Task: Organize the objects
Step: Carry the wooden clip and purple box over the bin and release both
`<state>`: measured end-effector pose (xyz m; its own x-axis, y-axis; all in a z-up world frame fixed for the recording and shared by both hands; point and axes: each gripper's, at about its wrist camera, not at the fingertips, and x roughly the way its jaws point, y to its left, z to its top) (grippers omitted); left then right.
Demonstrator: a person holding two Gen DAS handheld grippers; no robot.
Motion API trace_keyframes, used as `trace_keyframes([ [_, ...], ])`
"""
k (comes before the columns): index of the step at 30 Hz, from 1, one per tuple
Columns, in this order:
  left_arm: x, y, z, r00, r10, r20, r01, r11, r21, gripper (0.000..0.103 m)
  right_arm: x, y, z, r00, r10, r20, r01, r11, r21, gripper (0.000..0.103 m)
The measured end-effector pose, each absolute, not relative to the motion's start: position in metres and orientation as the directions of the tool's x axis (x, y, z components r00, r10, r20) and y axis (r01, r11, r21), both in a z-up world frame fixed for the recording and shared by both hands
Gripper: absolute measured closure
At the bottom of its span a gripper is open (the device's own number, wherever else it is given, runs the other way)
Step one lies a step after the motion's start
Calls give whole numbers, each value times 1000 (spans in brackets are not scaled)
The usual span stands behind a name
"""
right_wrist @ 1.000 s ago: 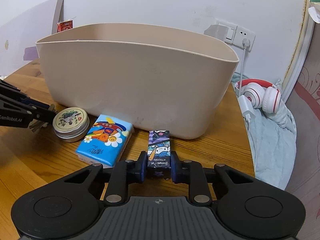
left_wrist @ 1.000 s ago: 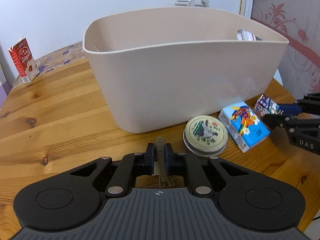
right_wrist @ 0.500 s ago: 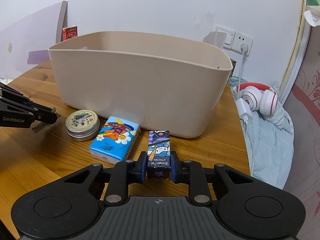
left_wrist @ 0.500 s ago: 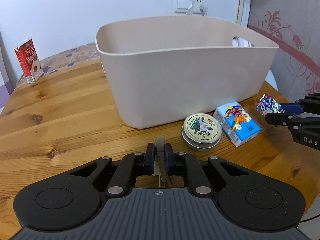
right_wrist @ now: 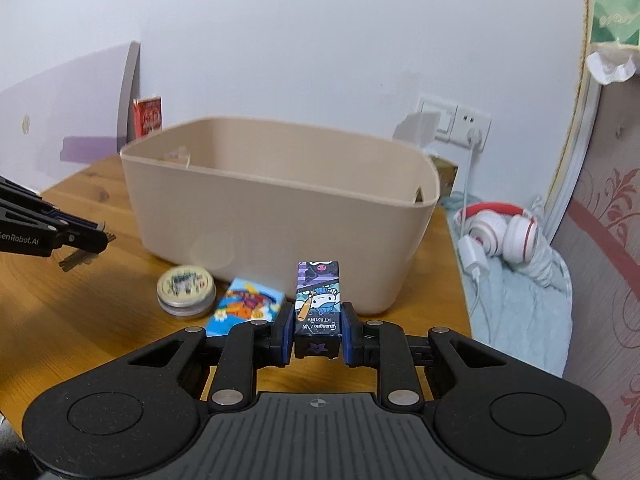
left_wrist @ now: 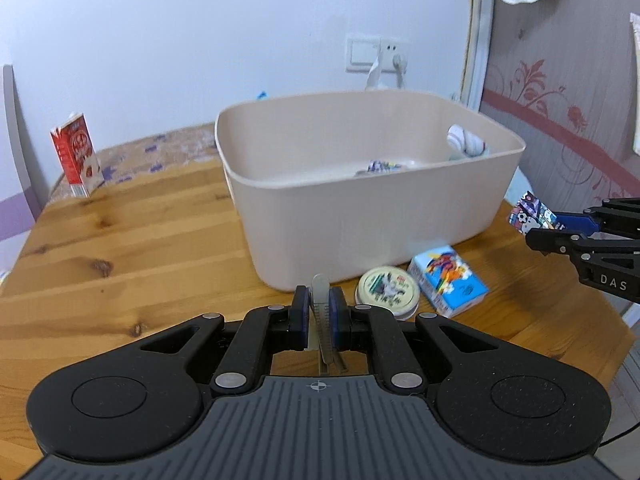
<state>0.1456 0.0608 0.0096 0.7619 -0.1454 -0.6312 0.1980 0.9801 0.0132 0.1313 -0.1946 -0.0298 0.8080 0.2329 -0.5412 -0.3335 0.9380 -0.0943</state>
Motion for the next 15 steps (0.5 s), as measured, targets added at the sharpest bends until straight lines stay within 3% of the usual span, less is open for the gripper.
trace_keyframes([
  [15, 153, 52, 64, 829, -182, -528, 219, 976, 7, 93, 133, -199, 24, 880, 245, -406, -315, 942, -113, 81],
])
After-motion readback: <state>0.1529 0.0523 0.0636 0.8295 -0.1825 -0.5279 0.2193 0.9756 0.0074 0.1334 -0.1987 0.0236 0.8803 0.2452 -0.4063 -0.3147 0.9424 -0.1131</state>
